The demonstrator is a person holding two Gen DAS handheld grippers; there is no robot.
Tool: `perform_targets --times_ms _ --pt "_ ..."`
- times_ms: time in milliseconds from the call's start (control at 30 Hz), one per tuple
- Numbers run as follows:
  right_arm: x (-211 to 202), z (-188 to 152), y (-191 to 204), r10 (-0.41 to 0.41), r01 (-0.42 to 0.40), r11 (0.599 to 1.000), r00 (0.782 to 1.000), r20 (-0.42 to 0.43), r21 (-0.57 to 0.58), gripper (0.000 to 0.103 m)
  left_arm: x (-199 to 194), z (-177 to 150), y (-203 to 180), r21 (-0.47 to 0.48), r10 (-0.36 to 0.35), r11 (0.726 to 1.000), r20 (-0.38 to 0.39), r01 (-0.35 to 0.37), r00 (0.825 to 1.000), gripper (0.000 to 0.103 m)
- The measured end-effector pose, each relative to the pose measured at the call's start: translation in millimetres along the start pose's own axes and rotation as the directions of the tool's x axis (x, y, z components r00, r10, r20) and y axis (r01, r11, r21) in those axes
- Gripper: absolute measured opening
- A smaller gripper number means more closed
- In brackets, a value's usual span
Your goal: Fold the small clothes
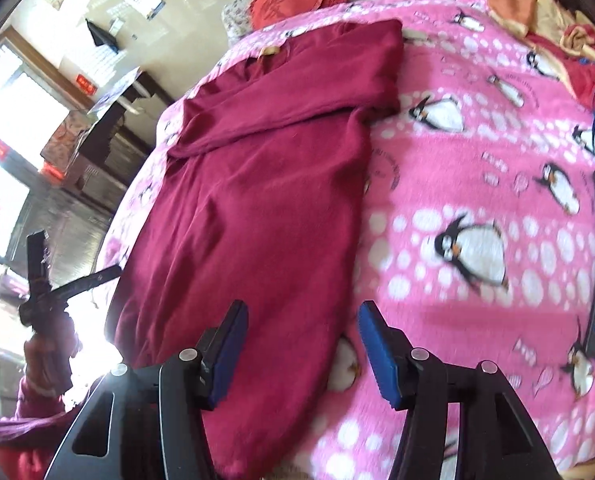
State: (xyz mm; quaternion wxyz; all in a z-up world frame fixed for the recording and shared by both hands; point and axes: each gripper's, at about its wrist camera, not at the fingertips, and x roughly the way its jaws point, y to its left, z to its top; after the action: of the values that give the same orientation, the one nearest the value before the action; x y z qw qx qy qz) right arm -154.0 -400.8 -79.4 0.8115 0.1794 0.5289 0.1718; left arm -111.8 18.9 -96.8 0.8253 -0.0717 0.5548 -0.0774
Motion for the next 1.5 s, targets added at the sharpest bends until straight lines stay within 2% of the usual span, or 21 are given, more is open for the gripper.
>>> perform_targets --times_ms 167,333,400,567,633,867,967,1067,1133,1267,1333,1367,1400,1433,1467,1500 --pt "8.8 -25.2 2.5 0.03 -0.03 1.0 0.996 -0.089 0.0 0.055 1.2 -18.8 3.4 0.015 -0.019 1.0 -0.046 0.02 0.999 0.066" --pt "5.3 -40.6 4.6 0.069 -0.067 0.997 0.993 -0.093 0.023 0.056 0.4 -29.6 -0.1 0.069 -0.013 0.997 -0.049 0.017 0.999 0.066" --pt "2.7 -42.8 6.6 0.085 -0.083 0.996 0.991 -0.099 0.027 0.056 -0.6 -30.7 1.6 0.063 -0.027 0.998 -0.05 0.03 0.998 0.066" --pt "12.6 -48.1 11.3 0.191 -0.184 0.981 0.972 -0.14 0.063 0.058 3.6 -33.3 8.7 0.028 -0.062 0.998 -0.059 0.064 0.996 0.068" --pt "20.8 -50.9 14.5 0.196 -0.187 0.98 0.967 -0.16 0.066 0.058 3.2 -33.9 8.5 0.027 -0.064 0.997 -0.064 0.066 0.996 0.069" --pt "26.1 -54.0 25.8 0.251 -0.247 0.968 0.953 -0.17 0.046 0.058 8.2 -29.0 7.2 0.027 -0.091 0.995 -0.094 0.094 0.991 0.074" --pt "28.0 -54.1 23.4 0.274 -0.267 0.961 0.949 -0.157 0.066 0.058 11.4 -25.4 5.1 0.022 -0.113 0.993 -0.103 0.116 0.988 0.082" --pt "31.9 -54.8 19.6 0.301 -0.291 0.953 0.943 -0.144 0.088 0.057 15.1 -25.8 -1.1 0.063 -0.099 0.992 -0.12 0.108 0.988 0.084" --pt "32.0 -54.8 18.5 0.29 -0.281 0.956 0.946 -0.147 0.081 0.049 15.7 -25.6 -3.1 0.077 -0.095 0.991 -0.129 0.106 0.987 0.084" --pt "30.5 -54.7 17.1 0.28 -0.273 0.96 0.948 -0.152 0.068 0.042 17.3 -23.0 -2.7 0.058 -0.106 0.992 -0.146 0.116 0.984 0.084" --pt "29.8 -54.4 19.2 0.256 -0.253 0.967 0.956 -0.144 0.043 0.03 17.5 -22.3 -3.3 0.065 -0.098 0.992 -0.153 0.109 0.983 0.084" --pt "29.6 -54.2 20.3 0.25 -0.248 0.968 0.958 -0.142 0.035 0.028 17.3 -22.1 -5.1 0.071 -0.092 0.992 -0.152 0.104 0.984 0.084" --pt "29.4 -53.7 21.3 0.247 -0.246 0.969 0.959 -0.138 0.027 0.024 17.2 -22.0 -6.6 0.078 -0.085 0.992 -0.151 0.098 0.985 0.076" --pt "28.9 -52.5 23.0 0.245 -0.245 0.969 0.96 -0.134 0.017 0.021 17.1 -21.8 -9.3 0.09 -0.071 0.992 -0.151 0.086 0.986 0.058" --pt "28.5 -50.7 24.9 0.244 -0.245 0.969 0.961 -0.131 0.006 0.021 16.4 -21.6 -10.0 0.102 -0.06 0.992 -0.152 0.076 0.987 0.047" --pt "27.9 -48.8 26.2 0.244 -0.246 0.969 0.961 -0.128 -0.002 0.019 15.7 -21.0 -10.3 0.1 -0.074 0.991 -0.157 0.09 0.985 0.026"
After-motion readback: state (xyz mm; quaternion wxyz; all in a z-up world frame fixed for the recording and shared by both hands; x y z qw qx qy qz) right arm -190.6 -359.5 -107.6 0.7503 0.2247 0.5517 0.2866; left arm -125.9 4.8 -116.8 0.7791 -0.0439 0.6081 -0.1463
